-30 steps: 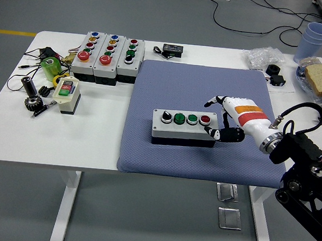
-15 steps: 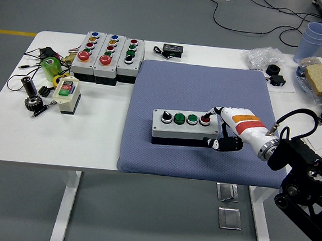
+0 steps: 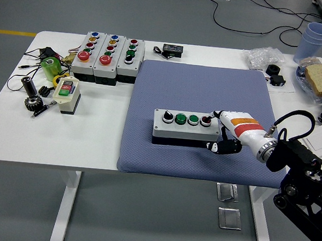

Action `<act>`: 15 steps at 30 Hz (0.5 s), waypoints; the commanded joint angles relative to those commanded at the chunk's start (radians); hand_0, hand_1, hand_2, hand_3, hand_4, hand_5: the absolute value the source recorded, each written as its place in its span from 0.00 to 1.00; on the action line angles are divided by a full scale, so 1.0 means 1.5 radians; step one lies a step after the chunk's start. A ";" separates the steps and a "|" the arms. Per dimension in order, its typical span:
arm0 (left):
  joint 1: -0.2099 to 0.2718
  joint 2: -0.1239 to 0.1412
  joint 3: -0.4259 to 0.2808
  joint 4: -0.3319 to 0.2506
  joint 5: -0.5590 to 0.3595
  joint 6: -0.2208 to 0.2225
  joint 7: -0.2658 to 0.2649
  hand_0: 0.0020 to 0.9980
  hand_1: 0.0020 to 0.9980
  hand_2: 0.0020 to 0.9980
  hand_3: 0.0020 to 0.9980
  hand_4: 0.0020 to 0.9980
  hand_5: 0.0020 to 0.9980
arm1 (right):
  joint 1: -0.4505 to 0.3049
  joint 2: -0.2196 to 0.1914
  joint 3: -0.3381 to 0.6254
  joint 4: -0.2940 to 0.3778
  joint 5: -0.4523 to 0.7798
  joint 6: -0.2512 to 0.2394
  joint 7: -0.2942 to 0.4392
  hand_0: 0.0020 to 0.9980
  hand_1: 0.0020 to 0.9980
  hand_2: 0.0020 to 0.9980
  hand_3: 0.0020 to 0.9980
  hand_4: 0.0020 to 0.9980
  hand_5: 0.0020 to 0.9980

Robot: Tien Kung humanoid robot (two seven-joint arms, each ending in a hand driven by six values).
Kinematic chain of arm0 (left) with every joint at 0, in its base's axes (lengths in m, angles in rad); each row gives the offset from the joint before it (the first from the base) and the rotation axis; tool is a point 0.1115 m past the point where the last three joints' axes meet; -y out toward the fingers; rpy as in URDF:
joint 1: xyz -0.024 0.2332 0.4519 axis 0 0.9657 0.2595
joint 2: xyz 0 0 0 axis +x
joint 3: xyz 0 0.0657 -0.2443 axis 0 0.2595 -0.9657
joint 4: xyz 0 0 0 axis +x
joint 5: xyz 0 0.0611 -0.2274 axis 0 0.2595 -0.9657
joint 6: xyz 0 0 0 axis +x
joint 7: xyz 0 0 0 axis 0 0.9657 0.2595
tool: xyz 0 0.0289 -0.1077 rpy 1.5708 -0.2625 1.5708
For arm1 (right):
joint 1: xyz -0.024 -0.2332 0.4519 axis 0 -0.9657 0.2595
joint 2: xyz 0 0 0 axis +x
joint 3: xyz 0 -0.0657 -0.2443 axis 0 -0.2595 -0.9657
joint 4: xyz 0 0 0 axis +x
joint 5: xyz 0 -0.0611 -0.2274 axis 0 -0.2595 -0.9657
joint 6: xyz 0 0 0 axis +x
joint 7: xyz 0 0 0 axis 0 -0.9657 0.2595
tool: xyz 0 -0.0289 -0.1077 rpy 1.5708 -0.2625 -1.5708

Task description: Pick up the button,place it on the desk,press the button,press the button

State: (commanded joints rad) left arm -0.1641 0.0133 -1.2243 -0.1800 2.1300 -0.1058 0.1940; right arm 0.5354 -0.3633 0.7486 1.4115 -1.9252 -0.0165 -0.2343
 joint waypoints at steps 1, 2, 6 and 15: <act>0.000 0.000 0.000 0.000 0.000 0.000 0.000 0.65 0.64 0.63 0.55 0.32 0.86 | 0.000 0.000 0.000 0.000 0.000 0.002 -0.001 0.16 0.00 0.19 0.69 0.80 0.39; -0.001 0.000 0.001 0.000 0.000 0.000 0.000 0.65 0.64 0.63 0.55 0.32 0.86 | 0.000 0.000 -0.001 0.000 0.000 0.004 -0.002 0.16 0.00 0.19 0.70 0.81 0.39; -0.002 0.000 0.001 0.000 -0.001 0.000 -0.001 0.65 0.64 0.63 0.55 0.32 0.86 | 0.001 0.000 0.000 0.002 -0.001 0.005 -0.004 0.16 0.00 0.19 0.70 0.81 0.39; -0.003 0.001 0.000 0.000 -0.001 -0.001 -0.001 0.65 0.64 0.63 0.55 0.33 0.86 | 0.009 0.007 0.024 0.026 -0.012 -0.028 0.001 0.17 0.00 0.19 0.70 0.81 0.40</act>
State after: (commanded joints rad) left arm -0.1688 0.0141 -1.2246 -0.1800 2.1290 -0.1067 0.1932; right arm 0.5483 -0.3522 0.7841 1.4509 -1.9435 -0.0583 -0.2332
